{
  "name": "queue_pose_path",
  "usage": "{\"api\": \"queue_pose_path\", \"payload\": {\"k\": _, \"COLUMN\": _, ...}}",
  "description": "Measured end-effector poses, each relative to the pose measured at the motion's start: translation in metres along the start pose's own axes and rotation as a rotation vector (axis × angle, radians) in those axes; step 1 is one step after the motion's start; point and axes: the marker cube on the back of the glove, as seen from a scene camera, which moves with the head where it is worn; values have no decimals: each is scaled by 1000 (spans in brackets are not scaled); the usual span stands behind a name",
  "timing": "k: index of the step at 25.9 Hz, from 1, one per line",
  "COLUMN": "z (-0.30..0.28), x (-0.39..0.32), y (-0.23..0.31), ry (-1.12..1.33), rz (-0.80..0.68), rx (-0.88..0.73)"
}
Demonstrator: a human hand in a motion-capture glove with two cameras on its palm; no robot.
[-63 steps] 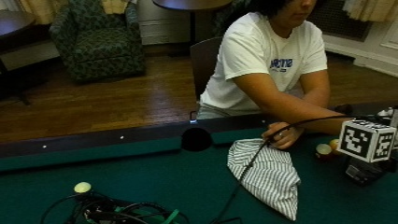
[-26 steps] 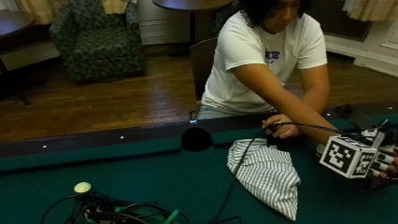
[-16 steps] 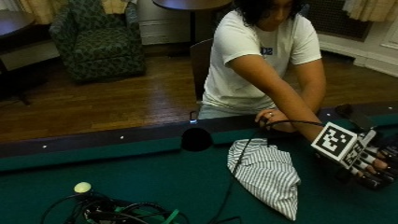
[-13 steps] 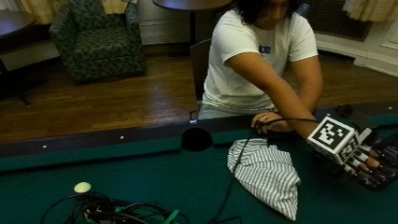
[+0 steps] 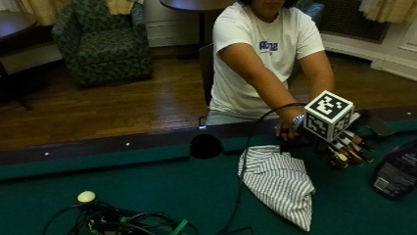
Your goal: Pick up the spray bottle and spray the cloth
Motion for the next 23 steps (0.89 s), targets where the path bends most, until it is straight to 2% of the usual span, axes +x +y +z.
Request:
{"api": "queue_pose_path", "payload": {"k": 12, "z": -134, "x": 40, "y": 93, "ry": 99, "rz": -196, "rx": 95}}
{"api": "queue_pose_path", "payload": {"k": 16, "z": -153, "x": 48, "y": 116, "ry": 103, "rz": -246, "rx": 70}}
{"api": "queue_pose_path", "payload": {"k": 23, "z": -151, "x": 54, "y": 167, "ry": 199, "rz": -323, "rx": -57}}
